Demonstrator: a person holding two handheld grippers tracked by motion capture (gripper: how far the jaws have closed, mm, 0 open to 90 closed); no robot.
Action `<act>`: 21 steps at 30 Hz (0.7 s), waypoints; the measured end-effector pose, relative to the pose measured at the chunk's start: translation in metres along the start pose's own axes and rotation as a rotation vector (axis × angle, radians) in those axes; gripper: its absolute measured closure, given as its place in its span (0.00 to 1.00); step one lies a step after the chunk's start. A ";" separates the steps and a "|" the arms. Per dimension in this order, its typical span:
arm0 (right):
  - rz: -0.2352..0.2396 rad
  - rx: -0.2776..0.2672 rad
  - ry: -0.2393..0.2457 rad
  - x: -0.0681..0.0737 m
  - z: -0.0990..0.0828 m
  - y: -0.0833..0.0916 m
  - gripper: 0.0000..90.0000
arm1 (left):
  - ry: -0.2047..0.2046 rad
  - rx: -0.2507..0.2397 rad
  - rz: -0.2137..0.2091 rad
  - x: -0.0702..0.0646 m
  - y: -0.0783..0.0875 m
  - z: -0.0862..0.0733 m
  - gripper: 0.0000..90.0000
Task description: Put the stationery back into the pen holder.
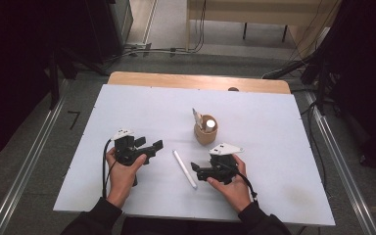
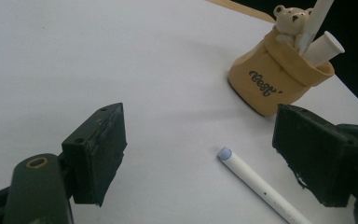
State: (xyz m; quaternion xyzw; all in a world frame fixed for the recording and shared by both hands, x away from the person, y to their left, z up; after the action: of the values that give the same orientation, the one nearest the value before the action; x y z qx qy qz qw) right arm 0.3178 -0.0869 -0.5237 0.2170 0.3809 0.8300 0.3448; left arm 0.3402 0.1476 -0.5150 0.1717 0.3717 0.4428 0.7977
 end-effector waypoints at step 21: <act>-0.008 0.009 0.047 0.018 0.012 -0.026 0.24 | 0.022 -0.002 -0.021 -0.001 0.000 0.000 0.20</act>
State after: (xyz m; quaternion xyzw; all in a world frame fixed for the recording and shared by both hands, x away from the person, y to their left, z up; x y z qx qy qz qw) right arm 0.3239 -0.0558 -0.5346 0.1973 0.3935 0.8319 0.3379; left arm 0.3401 0.1467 -0.5146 0.1618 0.3819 0.4366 0.7984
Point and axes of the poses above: each handheld gripper's, and its own axes: y roughly backward along the jaws, z roughly out of its top, x roughly to its left, the point moved 6 cm from there along -y, roughly forward along the jaws, and after that the axes turned 12 degrees about x, right-handed, at the moved point
